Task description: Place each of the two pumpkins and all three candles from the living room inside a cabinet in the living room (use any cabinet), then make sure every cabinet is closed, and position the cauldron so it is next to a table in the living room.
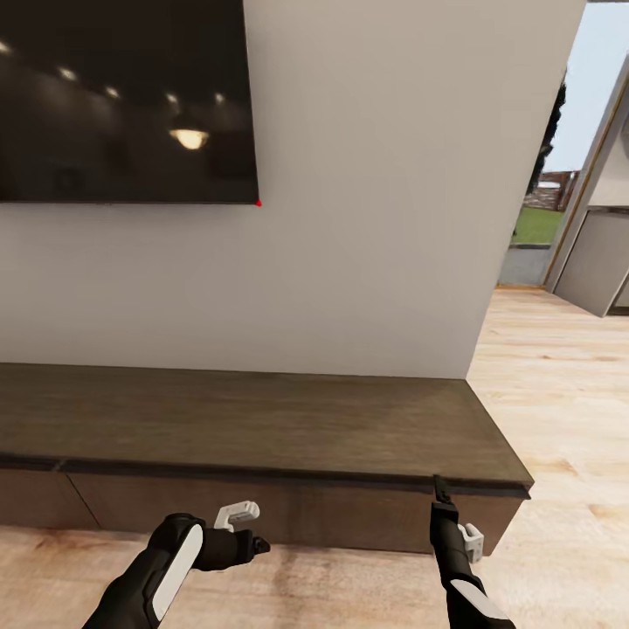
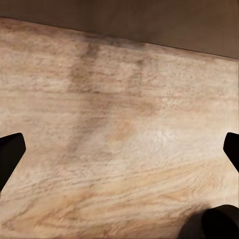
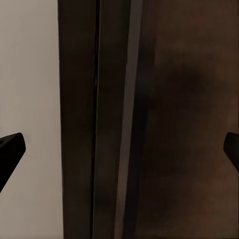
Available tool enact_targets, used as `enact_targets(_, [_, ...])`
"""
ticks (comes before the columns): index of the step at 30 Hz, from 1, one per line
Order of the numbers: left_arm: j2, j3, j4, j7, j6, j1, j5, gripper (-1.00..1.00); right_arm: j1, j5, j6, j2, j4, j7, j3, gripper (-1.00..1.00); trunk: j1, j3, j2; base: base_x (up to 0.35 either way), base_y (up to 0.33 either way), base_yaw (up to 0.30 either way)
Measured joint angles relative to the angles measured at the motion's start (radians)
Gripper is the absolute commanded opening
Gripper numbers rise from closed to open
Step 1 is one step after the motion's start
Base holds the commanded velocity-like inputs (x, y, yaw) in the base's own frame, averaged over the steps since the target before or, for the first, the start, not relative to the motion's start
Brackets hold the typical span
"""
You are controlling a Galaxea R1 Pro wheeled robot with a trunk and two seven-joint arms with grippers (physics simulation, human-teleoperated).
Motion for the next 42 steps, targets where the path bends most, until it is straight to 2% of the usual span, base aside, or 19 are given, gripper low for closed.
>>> enact_targets(23, [0.0, -0.001, 0.0, 0.0, 0.0, 0.0, 0.0, 1.0, 0.0, 0.0, -0.001, 0.0, 0.0, -0.001, 0.0, 1.0, 0.0, 0.0, 0.0, 0.013, -0.024, 0.0])
enact_targets(24, [0.0, -0.001, 0.0, 0.0, 0.0, 0.0, 0.0, 1.0, 0.0, 0.0, -0.001, 0.0, 0.0, -0.001, 0.0, -1.0, 0.0, 0.0, 0.0, 0.001, -0.002, 0.0])
enact_targets(42, [0.0, -0.001, 0.002, 0.0, 0.0, 0.0, 0.0, 1.0, 0.001, -0.001, 0.0, 0.0, 0.007, -0.007, -0.002, -1.0, 0.0, 0.0, 0.0, 0.0, 0.0, 0.0])
